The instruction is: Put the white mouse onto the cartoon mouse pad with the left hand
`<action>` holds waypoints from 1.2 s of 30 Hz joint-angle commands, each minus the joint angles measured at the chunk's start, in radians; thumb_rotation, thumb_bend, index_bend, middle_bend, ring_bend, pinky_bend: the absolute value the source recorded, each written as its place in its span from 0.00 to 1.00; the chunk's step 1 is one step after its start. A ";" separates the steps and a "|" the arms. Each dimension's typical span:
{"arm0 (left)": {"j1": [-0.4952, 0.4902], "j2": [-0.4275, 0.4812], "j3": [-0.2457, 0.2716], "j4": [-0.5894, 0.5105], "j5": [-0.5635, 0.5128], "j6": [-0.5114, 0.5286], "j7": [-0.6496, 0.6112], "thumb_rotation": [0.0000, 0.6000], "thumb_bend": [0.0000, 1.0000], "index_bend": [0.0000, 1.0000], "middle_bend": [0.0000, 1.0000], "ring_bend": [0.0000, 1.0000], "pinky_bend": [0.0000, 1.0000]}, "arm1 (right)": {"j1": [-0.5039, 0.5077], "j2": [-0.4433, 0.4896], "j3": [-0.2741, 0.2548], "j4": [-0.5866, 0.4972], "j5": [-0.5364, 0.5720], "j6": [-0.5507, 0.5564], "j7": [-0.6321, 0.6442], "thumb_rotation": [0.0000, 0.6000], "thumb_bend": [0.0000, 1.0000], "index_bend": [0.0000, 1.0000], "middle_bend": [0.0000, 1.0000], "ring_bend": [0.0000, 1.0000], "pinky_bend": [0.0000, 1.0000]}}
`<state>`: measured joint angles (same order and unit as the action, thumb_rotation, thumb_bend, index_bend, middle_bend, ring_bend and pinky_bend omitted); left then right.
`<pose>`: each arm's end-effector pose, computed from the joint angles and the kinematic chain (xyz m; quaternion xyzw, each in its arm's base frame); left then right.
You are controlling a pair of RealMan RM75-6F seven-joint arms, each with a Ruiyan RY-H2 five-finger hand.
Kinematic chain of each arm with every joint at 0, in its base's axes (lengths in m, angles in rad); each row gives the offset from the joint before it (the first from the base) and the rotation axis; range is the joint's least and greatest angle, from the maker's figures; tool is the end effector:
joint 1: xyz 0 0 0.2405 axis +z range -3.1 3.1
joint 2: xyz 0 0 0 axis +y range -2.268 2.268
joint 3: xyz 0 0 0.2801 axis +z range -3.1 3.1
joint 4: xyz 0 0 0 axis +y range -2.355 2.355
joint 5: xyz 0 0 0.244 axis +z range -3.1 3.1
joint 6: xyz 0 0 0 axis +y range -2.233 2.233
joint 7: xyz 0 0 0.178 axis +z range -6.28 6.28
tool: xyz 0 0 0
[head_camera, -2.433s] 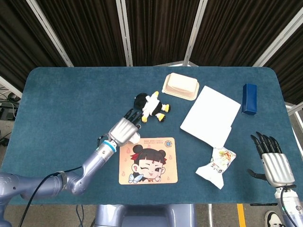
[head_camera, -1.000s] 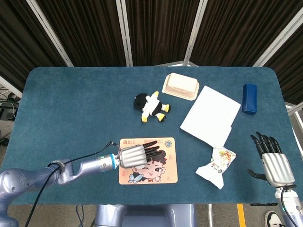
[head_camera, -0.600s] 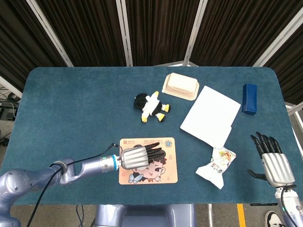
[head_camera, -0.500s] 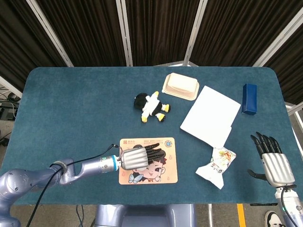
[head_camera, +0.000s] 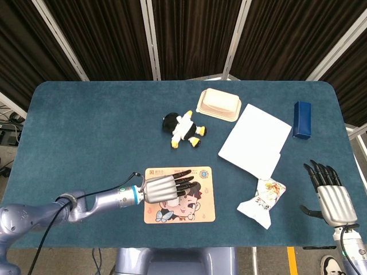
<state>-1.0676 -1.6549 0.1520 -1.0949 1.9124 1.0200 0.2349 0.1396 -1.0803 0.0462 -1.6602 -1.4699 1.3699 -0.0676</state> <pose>-0.0924 0.3594 -0.1319 -0.9148 0.1293 -0.3284 0.1966 -0.3390 -0.2357 0.1293 0.6307 -0.3935 0.3488 0.5707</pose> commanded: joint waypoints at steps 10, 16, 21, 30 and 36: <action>0.132 0.206 -0.085 -0.175 -0.133 0.139 0.122 1.00 0.23 0.15 0.00 0.00 0.00 | -0.002 -0.003 0.000 0.003 -0.003 0.006 -0.004 1.00 0.11 0.01 0.00 0.00 0.00; 0.279 0.327 -0.126 -0.365 -0.330 0.185 0.279 1.00 0.23 0.09 0.00 0.00 0.00 | -0.003 -0.007 0.000 0.008 -0.005 0.011 -0.005 1.00 0.11 0.01 0.00 0.00 0.00; 0.404 0.390 -0.144 -0.453 -0.454 0.281 0.287 1.00 0.23 0.08 0.00 0.00 0.00 | -0.006 -0.012 0.001 0.011 -0.008 0.018 -0.009 1.00 0.11 0.01 0.00 0.00 0.00; 0.573 0.499 -0.144 -0.486 -0.532 0.397 0.134 1.00 0.19 0.04 0.00 0.00 0.00 | -0.008 -0.021 0.003 0.016 -0.009 0.027 -0.021 1.00 0.11 0.01 0.00 0.00 0.00; 0.632 0.502 -0.141 -0.428 -0.518 0.429 0.049 1.00 0.18 0.03 0.00 0.00 0.00 | -0.010 -0.023 0.004 0.017 -0.009 0.031 -0.022 1.00 0.11 0.01 0.00 0.00 0.00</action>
<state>-0.4557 -1.1560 0.0095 -1.5458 1.3929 1.4327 0.3119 0.1299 -1.1036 0.0503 -1.6426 -1.4789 1.4011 -0.0896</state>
